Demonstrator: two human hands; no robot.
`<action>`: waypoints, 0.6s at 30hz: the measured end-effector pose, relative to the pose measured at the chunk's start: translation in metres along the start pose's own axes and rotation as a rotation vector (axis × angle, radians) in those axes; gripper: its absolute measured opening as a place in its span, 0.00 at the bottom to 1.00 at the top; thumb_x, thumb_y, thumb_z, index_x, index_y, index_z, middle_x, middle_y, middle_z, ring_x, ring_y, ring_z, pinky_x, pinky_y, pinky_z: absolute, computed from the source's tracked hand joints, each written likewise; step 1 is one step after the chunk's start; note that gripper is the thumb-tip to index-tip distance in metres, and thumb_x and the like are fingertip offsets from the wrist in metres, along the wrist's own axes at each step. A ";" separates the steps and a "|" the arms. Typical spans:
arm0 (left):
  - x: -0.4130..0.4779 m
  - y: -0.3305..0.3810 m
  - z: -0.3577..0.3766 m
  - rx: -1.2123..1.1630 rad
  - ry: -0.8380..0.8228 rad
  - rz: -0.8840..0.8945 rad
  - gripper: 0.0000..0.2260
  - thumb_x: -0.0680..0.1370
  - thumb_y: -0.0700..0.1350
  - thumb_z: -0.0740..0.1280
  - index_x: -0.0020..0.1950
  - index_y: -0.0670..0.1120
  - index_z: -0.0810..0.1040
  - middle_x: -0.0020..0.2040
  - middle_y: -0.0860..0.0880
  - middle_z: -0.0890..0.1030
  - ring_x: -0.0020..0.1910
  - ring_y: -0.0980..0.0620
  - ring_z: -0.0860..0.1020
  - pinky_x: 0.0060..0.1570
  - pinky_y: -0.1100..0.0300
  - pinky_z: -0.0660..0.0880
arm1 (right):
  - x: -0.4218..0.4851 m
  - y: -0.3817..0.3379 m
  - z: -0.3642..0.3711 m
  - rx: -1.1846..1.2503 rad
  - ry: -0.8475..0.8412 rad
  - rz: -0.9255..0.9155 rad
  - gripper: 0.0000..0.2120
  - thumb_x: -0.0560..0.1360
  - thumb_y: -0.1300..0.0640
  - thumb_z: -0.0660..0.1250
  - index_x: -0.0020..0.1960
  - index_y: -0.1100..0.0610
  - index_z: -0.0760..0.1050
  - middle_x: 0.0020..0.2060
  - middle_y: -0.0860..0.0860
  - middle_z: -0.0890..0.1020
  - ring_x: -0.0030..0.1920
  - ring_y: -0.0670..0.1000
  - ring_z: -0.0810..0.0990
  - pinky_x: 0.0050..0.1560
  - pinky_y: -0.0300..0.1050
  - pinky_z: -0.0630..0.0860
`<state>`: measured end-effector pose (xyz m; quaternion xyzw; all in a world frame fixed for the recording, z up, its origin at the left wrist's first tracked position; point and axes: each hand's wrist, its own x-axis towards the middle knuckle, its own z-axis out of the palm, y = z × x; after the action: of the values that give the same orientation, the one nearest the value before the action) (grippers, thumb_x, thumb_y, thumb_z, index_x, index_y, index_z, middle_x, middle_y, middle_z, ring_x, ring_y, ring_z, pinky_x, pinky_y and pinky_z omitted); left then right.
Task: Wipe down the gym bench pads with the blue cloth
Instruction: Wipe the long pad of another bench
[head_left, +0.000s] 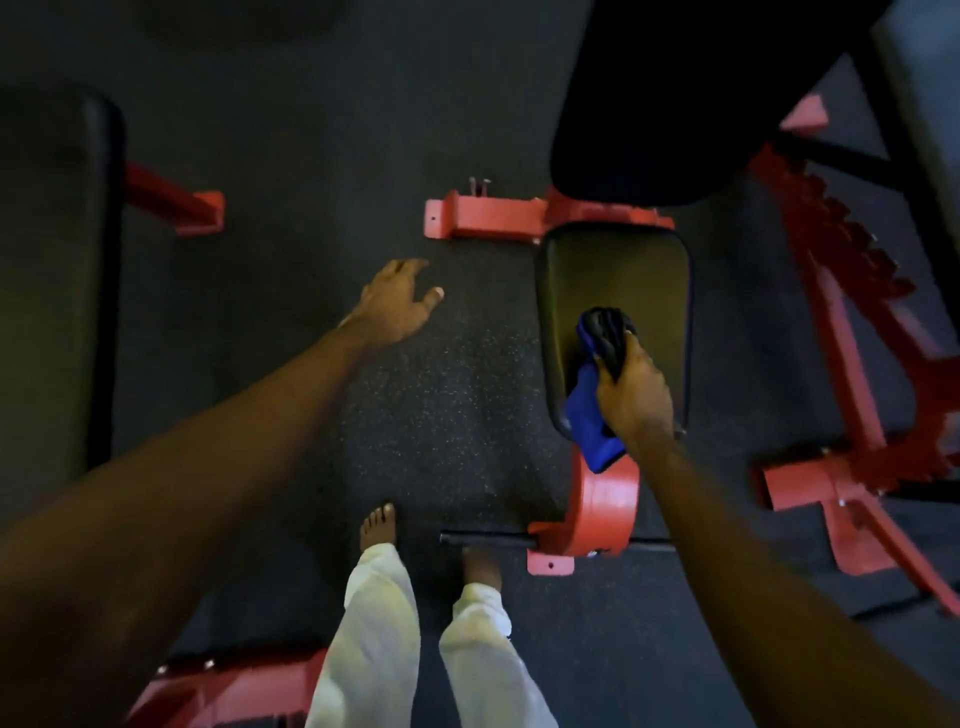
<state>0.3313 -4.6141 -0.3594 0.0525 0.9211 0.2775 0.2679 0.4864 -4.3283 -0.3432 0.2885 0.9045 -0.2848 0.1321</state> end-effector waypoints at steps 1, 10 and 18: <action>-0.011 -0.017 -0.011 -0.012 0.034 -0.024 0.28 0.82 0.56 0.65 0.79 0.47 0.65 0.77 0.42 0.67 0.74 0.41 0.70 0.74 0.41 0.66 | -0.002 -0.014 0.004 -0.019 -0.023 -0.040 0.28 0.81 0.55 0.65 0.79 0.55 0.62 0.69 0.62 0.75 0.65 0.68 0.76 0.61 0.60 0.73; -0.121 -0.189 -0.095 -0.134 0.295 -0.294 0.28 0.82 0.53 0.66 0.80 0.45 0.64 0.77 0.41 0.66 0.73 0.39 0.69 0.75 0.41 0.64 | -0.030 -0.160 0.083 -0.116 -0.193 -0.309 0.28 0.82 0.52 0.64 0.80 0.56 0.61 0.72 0.62 0.73 0.69 0.66 0.74 0.66 0.60 0.72; -0.217 -0.348 -0.147 -0.164 0.432 -0.517 0.29 0.83 0.55 0.64 0.79 0.40 0.64 0.76 0.37 0.66 0.74 0.36 0.68 0.73 0.43 0.65 | -0.089 -0.334 0.180 -0.192 -0.268 -0.630 0.27 0.82 0.52 0.65 0.79 0.57 0.62 0.72 0.60 0.74 0.70 0.63 0.73 0.67 0.58 0.71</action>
<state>0.4568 -5.0310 -0.3432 -0.2640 0.9141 0.2781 0.1317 0.3717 -4.6986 -0.3053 -0.0583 0.9464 -0.2607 0.1816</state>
